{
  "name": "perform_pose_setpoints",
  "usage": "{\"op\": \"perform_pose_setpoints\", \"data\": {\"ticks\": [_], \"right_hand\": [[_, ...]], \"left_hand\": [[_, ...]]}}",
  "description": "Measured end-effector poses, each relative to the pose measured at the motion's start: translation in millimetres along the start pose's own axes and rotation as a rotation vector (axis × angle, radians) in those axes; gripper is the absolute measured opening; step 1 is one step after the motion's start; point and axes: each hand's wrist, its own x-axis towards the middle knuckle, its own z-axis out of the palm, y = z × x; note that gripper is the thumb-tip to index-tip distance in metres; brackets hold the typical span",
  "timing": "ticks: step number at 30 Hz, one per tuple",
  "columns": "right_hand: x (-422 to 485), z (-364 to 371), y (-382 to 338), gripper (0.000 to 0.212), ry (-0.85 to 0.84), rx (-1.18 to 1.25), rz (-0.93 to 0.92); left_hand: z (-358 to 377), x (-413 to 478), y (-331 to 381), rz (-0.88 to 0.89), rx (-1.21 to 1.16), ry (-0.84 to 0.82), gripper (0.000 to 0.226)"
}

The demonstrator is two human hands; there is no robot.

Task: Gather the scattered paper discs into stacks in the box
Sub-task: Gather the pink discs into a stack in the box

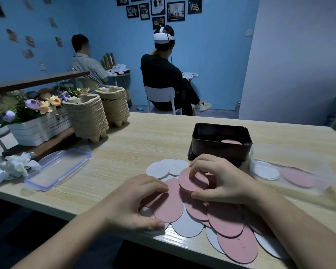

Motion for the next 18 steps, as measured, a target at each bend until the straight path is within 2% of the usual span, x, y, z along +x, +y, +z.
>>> {"op": "perform_pose_setpoints", "data": {"ticks": [6, 18], "right_hand": [[-1, -2, 4, 0.036, 0.003, -0.026, 0.025], [-3, -6, 6, 0.036, 0.005, -0.074, 0.055]], "left_hand": [[3, 13, -3, 0.002, -0.013, 0.044, 0.058], [-1, 25, -7, 0.06, -0.186, 0.208, 0.05]]}}
